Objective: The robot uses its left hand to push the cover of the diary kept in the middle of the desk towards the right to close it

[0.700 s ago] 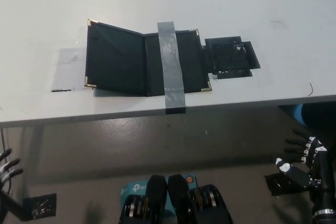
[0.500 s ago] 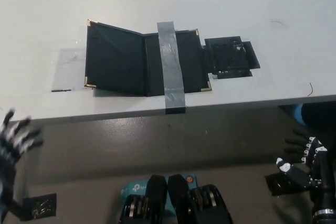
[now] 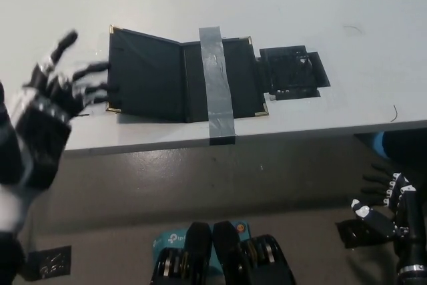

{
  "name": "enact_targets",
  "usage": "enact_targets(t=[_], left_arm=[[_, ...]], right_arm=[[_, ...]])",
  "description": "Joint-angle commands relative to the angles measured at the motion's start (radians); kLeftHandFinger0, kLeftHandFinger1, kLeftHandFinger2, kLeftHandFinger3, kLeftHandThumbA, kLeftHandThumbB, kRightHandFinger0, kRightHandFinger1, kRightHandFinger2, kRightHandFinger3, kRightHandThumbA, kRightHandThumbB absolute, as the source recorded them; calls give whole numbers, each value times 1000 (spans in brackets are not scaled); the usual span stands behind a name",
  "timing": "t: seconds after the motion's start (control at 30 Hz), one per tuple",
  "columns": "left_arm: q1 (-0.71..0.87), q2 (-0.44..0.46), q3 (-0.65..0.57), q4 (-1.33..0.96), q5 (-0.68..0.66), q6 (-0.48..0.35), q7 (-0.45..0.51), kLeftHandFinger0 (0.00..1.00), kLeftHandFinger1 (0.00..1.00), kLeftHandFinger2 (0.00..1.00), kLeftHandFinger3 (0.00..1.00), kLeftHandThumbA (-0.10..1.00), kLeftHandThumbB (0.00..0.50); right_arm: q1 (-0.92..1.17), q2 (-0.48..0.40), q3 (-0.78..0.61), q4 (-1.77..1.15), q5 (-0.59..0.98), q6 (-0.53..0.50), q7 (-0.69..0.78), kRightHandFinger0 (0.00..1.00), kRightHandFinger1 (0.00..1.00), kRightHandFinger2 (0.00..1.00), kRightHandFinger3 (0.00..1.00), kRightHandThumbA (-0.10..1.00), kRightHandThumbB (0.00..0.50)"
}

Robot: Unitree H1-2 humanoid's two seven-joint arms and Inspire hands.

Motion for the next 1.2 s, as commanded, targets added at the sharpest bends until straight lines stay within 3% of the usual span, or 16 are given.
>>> enact_targets(t=[0.0, 0.03, 0.13, 0.17, 0.23, 0.5, 0.6, 0.67, 0.87, 0.97, 1.03, 1.17], left_arm=[[-72, 14, 16, 64, -127, 19, 102, 863, 893, 980, 1000, 1000, 208], [-85, 7, 33, 105, -171, 19, 114, 951, 982, 1000, 1000, 1000, 213], [-120, 3, 74, 216, -159, 19, 88, 1000, 1000, 1000, 1000, 1000, 211], [-120, 3, 74, 217, -161, 19, 88, 1000, 1000, 1000, 1000, 1000, 212], [-194, -2, 148, 453, -127, -23, 46, 1000, 1000, 1000, 1000, 1000, 198], [-258, -37, 213, 662, -41, -66, 79, 1000, 1000, 1000, 1000, 1000, 182], [-258, -69, 241, 727, -52, -74, 82, 1000, 1000, 1000, 1000, 1000, 185], [-255, -98, 259, 782, -67, -93, 49, 1000, 1000, 1000, 1000, 1000, 153], [-254, -149, 252, 835, -53, -105, 18, 1000, 1000, 1000, 1000, 1000, 205], [-261, -167, 246, 860, -43, -114, 16, 1000, 1000, 1000, 1000, 1000, 200], [-264, -191, 235, 864, -34, -106, 31, 1000, 1000, 1000, 1000, 1000, 229], [-263, -211, 219, 872, -22, -100, 29, 1000, 1000, 1000, 1000, 1000, 224]], right_arm=[[-16, -9, -1, -28, -17, 1, -13, 369, 507, 592, 736, 840, 38], [-17, -9, -1, -25, -17, 0, -13, 367, 500, 583, 729, 843, 43], [-9, -7, 3, -26, -25, -4, -17, 363, 495, 577, 722, 839, 29], [-9, -7, 3, -26, -25, -4, -17, 363, 495, 577, 722, 839, 29], [-2, -5, 0, -32, -26, -2, -20, 353, 492, 583, 733, 816, 20], [0, -10, 3, -46, -30, 18, -10, 373, 524, 606, 759, 846, 13], [-9, -4, -2, -42, -20, 18, -10, 365, 525, 608, 766, 847, 33], [-14, -6, -4, -38, -11, 8, -5, 357, 523, 608, 764, 820, 17], [-21, -15, -6, -39, -14, 2, -3, 354, 541, 622, 767, 814, 29], [-21, -14, -6, -40, -8, -1, -1, 357, 545, 621, 755, 818, 28], [-22, -16, -4, -35, -10, -12, 0, 331, 504, 589, 725, 832, 42], [-30, -8, -6, -40, -6, 5, -4, 342, 514, 584, 726, 824, 45]])
